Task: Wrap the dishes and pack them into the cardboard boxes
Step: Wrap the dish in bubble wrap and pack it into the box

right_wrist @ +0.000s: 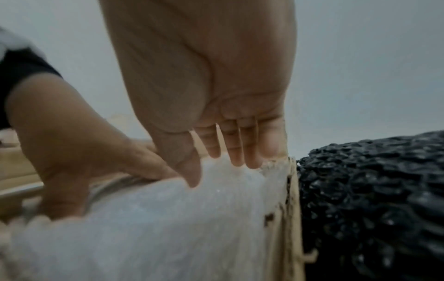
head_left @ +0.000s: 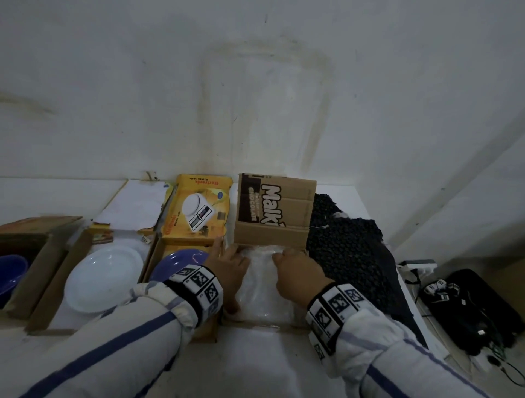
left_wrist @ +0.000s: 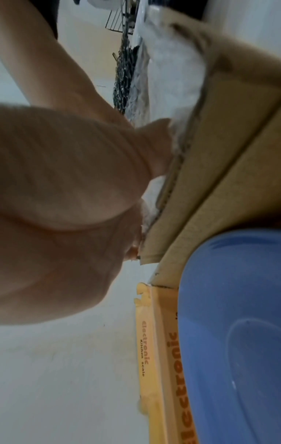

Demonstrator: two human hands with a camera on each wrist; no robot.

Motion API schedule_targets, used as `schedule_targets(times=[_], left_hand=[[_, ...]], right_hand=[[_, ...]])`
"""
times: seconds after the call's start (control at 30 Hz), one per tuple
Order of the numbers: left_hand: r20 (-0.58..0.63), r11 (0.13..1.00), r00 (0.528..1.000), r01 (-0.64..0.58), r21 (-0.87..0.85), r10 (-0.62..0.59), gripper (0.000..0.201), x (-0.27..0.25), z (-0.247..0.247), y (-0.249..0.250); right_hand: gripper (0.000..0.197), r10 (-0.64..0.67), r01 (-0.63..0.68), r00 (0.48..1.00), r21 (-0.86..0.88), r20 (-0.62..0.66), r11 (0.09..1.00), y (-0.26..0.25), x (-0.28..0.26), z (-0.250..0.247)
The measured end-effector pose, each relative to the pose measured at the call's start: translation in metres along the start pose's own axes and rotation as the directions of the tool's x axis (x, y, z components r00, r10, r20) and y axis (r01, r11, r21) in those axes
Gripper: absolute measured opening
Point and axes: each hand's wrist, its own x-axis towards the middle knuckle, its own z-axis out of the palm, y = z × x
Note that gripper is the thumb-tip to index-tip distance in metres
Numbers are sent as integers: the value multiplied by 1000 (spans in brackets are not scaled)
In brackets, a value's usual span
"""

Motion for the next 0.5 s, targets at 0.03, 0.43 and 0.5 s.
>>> schedule_targets(times=[0.03, 0.43, 0.5], left_hand=[[-11, 1000, 1000, 4, -7, -4, 108, 0, 0, 0], [-34, 996, 998, -58, -67, 56, 76, -15, 8, -11], [23, 994, 998, -57, -92, 59, 72, -15, 3, -14]], right_hand=[[58, -3, 2, 1000, 38, 30, 999, -2, 5, 4], [97, 85, -88, 963, -2, 257, 996, -14, 28, 13], [98, 77, -80, 957, 2, 281, 997, -12, 29, 11]])
